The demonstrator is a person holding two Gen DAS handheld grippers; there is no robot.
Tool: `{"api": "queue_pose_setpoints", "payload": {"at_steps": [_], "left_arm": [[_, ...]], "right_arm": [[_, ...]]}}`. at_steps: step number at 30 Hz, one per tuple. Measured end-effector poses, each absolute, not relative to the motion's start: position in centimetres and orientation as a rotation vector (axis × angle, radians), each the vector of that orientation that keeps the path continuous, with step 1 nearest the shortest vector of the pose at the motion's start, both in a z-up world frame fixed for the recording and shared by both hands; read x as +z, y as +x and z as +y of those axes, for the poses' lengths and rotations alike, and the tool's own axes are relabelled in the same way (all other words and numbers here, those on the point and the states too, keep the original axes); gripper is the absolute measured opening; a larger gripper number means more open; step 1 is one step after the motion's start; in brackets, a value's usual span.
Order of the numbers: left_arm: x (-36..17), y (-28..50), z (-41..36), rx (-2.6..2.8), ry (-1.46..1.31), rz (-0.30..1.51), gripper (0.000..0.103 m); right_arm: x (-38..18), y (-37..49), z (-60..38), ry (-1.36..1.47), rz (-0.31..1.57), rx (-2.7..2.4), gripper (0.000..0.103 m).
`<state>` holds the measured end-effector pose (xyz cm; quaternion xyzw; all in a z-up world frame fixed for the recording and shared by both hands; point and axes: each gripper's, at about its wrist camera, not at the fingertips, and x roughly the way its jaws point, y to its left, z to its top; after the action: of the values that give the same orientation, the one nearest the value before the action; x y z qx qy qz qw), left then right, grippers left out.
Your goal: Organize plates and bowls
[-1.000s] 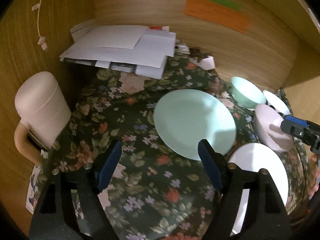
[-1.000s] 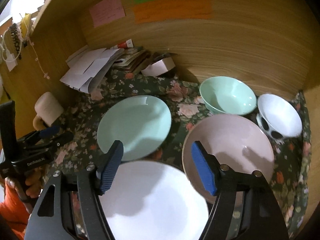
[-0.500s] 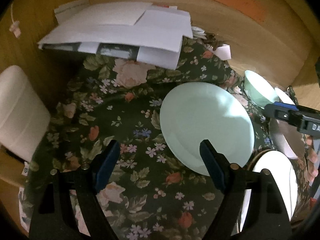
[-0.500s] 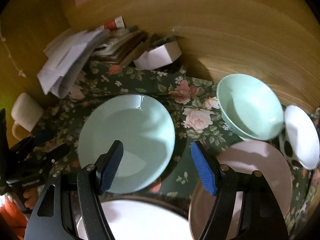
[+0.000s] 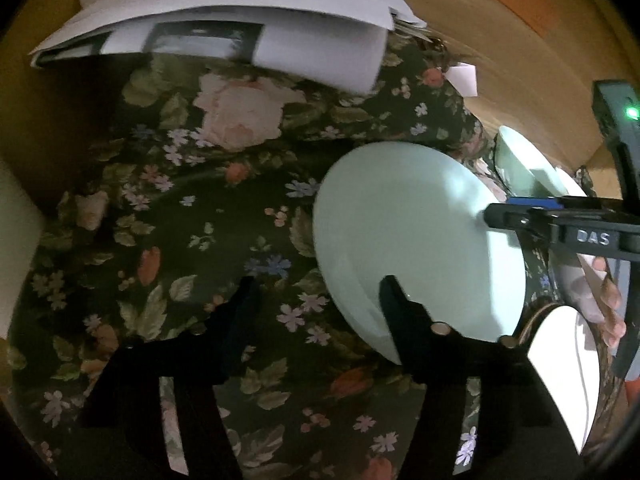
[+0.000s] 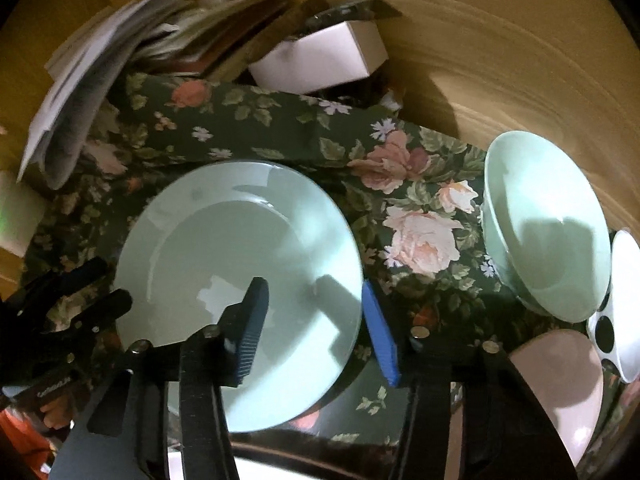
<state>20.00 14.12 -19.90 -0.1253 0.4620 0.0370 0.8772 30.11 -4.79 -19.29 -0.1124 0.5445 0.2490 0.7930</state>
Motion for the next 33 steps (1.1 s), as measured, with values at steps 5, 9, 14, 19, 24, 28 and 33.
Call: {"api": "queue_pose_setpoints", "payload": {"at_steps": [5, 9, 14, 19, 24, 28, 33], "left_arm": [[-20.3, 20.4, 13.9, 0.045, -0.271, 0.969, 0.049], [-20.4, 20.8, 13.8, 0.041, -0.267, 0.969, 0.048], [-20.3, 20.4, 13.9, 0.036, -0.269, 0.969, 0.048], [-20.3, 20.1, 14.4, 0.038, -0.28, 0.981, 0.048], [-20.1, 18.9, 16.0, 0.054, -0.284, 0.987, 0.048], [-20.2, 18.5, 16.9, 0.064, -0.271, 0.998, 0.048], [-20.4, 18.4, 17.1, 0.056, -0.257, 1.002, 0.048]], "right_arm": [[-19.5, 30.7, -4.5, -0.256, 1.164, 0.518, 0.035], [-19.5, 31.6, -4.6, -0.245, 1.163, 0.495, 0.033], [-20.6, 32.7, -5.0, -0.211, 1.215, 0.505, 0.033], [-20.5, 31.8, -4.1, -0.261, 1.198, 0.514, 0.033], [-20.7, 30.1, -3.5, -0.248, 1.216, 0.57, 0.033], [-20.7, 29.2, -3.4, -0.218, 1.232, 0.617, 0.033], [-20.9, 29.4, -3.0, -0.202, 1.234, 0.623, 0.034]]}}
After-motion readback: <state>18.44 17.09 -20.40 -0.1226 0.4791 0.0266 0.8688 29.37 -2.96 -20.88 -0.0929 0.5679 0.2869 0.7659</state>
